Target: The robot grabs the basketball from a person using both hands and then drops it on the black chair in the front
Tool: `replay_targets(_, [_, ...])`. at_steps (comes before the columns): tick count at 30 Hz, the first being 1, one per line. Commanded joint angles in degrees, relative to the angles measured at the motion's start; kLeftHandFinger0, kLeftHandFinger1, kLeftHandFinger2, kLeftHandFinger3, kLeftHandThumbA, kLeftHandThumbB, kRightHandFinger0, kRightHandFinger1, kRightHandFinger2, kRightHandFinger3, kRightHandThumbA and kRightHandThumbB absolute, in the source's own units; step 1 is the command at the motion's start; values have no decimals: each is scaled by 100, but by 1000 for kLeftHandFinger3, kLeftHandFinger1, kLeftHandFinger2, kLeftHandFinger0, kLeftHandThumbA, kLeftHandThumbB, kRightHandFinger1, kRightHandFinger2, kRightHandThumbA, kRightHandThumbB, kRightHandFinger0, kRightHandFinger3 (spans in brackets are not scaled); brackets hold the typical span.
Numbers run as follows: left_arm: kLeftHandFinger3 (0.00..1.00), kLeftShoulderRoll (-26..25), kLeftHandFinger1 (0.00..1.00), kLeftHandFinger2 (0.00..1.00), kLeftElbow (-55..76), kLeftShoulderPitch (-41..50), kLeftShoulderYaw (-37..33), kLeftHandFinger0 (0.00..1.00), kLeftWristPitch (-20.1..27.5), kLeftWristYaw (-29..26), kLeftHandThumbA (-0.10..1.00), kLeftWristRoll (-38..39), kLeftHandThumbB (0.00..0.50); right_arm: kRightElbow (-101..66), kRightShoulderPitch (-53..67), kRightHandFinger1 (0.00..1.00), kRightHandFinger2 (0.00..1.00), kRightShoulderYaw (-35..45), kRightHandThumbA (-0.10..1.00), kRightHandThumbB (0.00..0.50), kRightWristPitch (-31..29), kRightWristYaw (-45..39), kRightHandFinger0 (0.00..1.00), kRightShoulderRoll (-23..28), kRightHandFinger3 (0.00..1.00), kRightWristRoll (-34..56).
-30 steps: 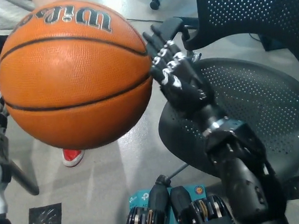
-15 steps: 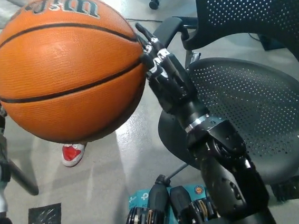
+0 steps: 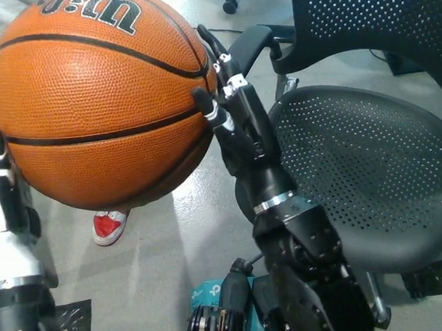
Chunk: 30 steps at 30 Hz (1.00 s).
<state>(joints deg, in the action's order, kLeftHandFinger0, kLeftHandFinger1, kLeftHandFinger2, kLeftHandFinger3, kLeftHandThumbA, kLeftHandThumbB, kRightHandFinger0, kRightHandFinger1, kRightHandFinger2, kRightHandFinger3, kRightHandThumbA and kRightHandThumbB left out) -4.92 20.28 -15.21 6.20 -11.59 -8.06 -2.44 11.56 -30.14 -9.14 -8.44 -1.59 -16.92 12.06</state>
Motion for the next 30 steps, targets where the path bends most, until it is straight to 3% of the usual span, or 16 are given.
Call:
replay_targets(1, [1000,327,1000,1000,-113,-514,-807,1000,-26,432,1000,-197,155,697,-379,1000,1000,-686,1000,247,-686,30,1000,-451,1000,-1109])
replay_targets(5, [1000,425,1000,1000,-202,-570,-890,1000,-90,411,1000,-120,152,983,-422,1000,1000,-747,1000,210,-991,266,1000,-446,1000,-1372])
replay_targets(12, [1000,455,1000,1000,-356,-653,-968,1000,-259,448,1000,37,162,1043,-437,1000,1000,-736,1000,219,-850,424,1000,-374,1000,-1266])
replay_targets(18, [1000,467,1000,1000,-344,-839,-1017,1000,-209,488,1000,167,131,683,-478,1000,1000,-743,1000,217,-662,477,1000,-258,1000,-1208])
replay_targets(19, [1000,513,1000,1000,-273,-924,-1004,1000,-338,476,1000,236,143,522,-511,1000,1000,-751,1000,218,-562,540,1000,-221,1000,-1314])
replay_targets(21, [1000,451,1000,1000,-165,-1115,-1125,1000,-398,470,1000,11,121,258,-605,1000,1000,-734,1000,218,-453,572,1000,-167,1000,-1328])
replay_targets(27, [1000,666,1000,1000,16,-1926,-1329,1000,-884,249,1000,-274,194,-568,-927,1000,1000,-580,1000,249,-72,649,1000,112,1000,-1090])
replay_targets(30, [1000,809,1000,1000,-132,-2286,-1422,1000,-1041,233,1000,-262,199,-856,-1076,1000,1000,-468,1000,272,230,667,1000,331,1000,-919])
